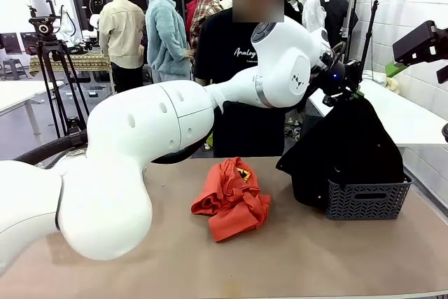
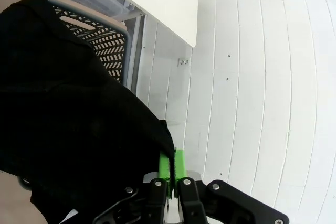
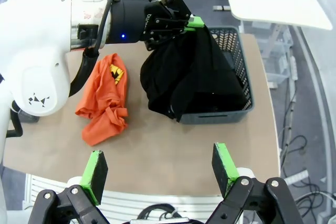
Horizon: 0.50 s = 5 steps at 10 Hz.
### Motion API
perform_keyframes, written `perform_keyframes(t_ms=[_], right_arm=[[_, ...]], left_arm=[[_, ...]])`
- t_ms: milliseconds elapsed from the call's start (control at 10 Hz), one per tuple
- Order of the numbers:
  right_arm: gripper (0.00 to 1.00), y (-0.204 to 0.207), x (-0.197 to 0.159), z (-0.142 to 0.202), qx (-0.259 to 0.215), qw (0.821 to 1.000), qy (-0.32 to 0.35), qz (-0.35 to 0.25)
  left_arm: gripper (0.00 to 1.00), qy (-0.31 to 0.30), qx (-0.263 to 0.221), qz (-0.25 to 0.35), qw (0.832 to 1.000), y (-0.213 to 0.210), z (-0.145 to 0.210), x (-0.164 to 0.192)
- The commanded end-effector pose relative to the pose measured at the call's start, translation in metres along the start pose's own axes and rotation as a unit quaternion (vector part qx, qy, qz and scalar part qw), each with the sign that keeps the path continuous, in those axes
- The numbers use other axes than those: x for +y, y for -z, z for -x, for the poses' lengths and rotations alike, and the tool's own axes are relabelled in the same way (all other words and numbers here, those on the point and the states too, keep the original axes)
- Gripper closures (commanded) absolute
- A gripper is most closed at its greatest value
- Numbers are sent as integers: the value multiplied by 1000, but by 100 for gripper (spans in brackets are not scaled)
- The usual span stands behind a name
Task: Sort the tops and bottoms.
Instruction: Sort the clothes according to human instructions.
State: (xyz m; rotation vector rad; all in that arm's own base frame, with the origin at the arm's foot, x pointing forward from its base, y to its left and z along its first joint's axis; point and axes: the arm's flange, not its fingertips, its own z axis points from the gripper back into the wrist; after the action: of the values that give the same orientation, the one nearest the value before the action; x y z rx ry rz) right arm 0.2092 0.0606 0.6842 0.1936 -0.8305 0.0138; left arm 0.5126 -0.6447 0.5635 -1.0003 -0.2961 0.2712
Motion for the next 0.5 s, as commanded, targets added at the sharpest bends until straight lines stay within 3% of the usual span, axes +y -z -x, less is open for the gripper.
perform_keyframes(t_ms=[0, 300, 400], right_arm=[[0, 1, -1, 0, 6, 1000, -3, 0], [0, 1, -1, 0, 6, 1000, -3, 0], [0, 1, -1, 0, 6, 1000, -3, 0]], left_arm=[[100, 1, -1, -3, 1000, 0, -1, 1], [100, 49, 97, -30, 994, 81, 7, 8], [100, 75, 104, -51, 990, 102, 14, 8]])
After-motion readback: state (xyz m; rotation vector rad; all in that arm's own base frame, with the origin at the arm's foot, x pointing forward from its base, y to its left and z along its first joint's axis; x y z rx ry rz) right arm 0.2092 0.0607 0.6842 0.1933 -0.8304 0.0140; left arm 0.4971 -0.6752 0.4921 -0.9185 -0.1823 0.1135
